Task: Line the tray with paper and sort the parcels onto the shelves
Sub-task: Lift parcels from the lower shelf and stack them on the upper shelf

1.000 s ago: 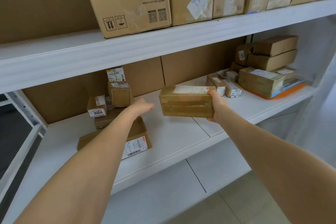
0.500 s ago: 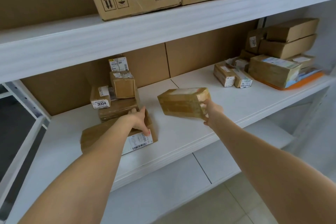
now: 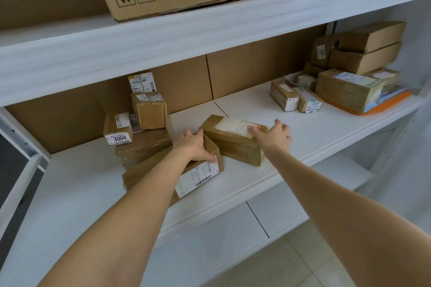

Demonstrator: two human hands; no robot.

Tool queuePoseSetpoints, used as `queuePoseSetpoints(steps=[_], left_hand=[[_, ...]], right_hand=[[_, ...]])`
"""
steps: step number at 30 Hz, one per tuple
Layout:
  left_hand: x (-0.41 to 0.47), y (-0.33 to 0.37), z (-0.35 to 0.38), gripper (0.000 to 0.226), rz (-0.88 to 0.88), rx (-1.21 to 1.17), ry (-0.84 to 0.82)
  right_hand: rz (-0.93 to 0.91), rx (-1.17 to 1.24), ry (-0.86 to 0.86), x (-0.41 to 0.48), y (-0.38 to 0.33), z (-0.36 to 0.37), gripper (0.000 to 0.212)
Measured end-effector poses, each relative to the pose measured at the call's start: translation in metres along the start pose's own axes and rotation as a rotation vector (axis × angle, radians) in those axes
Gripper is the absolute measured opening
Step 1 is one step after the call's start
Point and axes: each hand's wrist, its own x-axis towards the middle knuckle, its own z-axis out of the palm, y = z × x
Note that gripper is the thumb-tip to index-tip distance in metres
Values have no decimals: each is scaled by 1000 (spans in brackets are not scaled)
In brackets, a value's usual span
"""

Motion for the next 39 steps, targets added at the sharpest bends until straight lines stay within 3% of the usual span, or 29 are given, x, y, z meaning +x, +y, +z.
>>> queuePoseSetpoints(steps=[4, 10, 15, 23, 28, 32, 39], left_hand=[[8, 8, -2, 110, -3, 2, 21], [17, -5, -8, 123, 8, -29, -265], [24, -3, -11, 114, -1, -93, -233], [46, 35, -18, 103, -166, -192, 85], [56, 67, -18, 93, -218, -158, 190], [65, 79, -14, 87, -246, -138, 203], [67, 81, -8, 95, -215, -154, 100]], right_hand=[[-252, -407, -104, 4, -13, 7, 95], [-342, -719, -197, 11, -27, 22, 85], [-296, -732, -181, 9, -34, 24, 80], [-69, -543, -94, 15, -19, -9, 77], [12, -514, -20, 24, -5, -27, 82], [59, -519, 6, 26, 0, -33, 90], [92, -505, -110, 29, 6, -35, 110]])
